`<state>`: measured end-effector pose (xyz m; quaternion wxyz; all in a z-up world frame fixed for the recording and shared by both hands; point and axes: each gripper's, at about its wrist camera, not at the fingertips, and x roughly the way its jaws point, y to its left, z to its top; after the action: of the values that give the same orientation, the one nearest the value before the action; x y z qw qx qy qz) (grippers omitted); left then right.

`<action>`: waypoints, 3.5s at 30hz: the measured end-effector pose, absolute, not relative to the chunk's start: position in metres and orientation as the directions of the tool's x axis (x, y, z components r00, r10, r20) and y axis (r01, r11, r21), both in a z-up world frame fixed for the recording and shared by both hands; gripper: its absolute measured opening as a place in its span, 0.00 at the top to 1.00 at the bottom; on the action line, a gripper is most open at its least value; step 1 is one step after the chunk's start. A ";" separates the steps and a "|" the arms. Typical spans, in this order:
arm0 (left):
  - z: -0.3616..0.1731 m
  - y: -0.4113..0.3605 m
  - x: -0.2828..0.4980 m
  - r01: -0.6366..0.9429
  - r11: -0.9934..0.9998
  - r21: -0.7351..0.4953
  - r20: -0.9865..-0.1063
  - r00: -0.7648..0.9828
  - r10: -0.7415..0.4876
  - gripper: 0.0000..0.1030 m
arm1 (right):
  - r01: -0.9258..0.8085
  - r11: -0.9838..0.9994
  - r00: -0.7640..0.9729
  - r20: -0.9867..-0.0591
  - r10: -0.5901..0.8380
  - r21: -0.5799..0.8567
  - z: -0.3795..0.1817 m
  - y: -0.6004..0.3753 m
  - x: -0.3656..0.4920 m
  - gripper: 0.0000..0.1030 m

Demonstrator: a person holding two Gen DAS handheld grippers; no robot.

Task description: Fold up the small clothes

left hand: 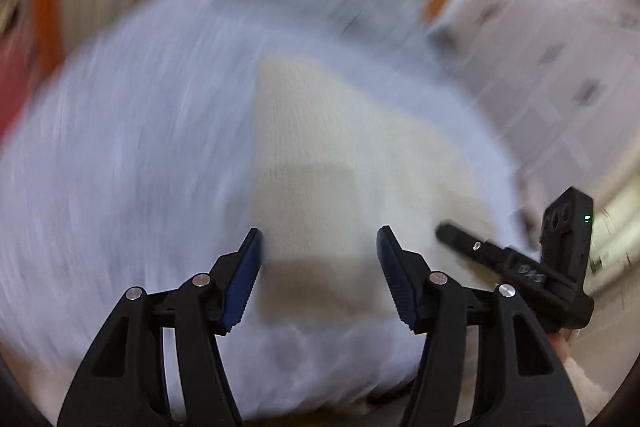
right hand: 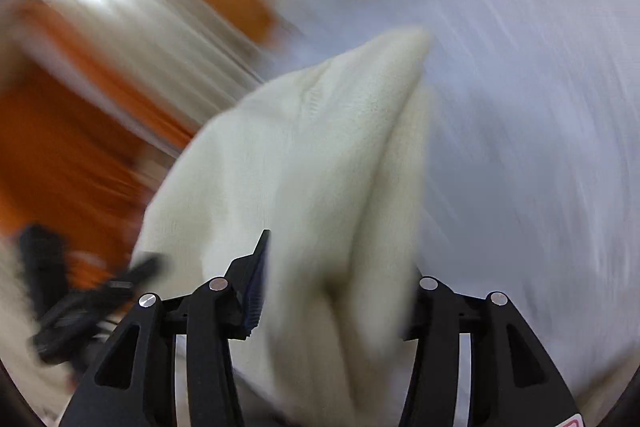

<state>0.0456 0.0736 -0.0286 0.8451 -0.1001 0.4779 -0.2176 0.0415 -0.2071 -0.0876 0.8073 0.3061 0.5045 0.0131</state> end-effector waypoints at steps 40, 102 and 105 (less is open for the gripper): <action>-0.090 0.089 0.113 0.057 0.932 -0.358 -0.824 0.450 -0.344 0.33 | 0.104 0.939 0.522 -0.822 0.229 0.327 -0.067 -0.187 0.095 0.73; -0.148 0.088 0.106 0.051 0.986 -0.156 -0.900 0.403 -0.163 0.53 | 0.201 0.959 0.534 -0.843 0.066 0.202 -0.070 -0.192 0.123 0.86; -0.151 0.091 0.106 0.047 0.984 -0.169 -0.900 0.400 -0.174 0.50 | 0.213 0.965 0.415 -0.908 0.049 0.150 -0.105 -0.203 0.119 0.85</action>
<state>0.1058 0.0908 -0.1511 0.8346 -0.0581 0.5437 -0.0662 0.1188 -0.2033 -0.1047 0.8324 0.1218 0.5384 -0.0493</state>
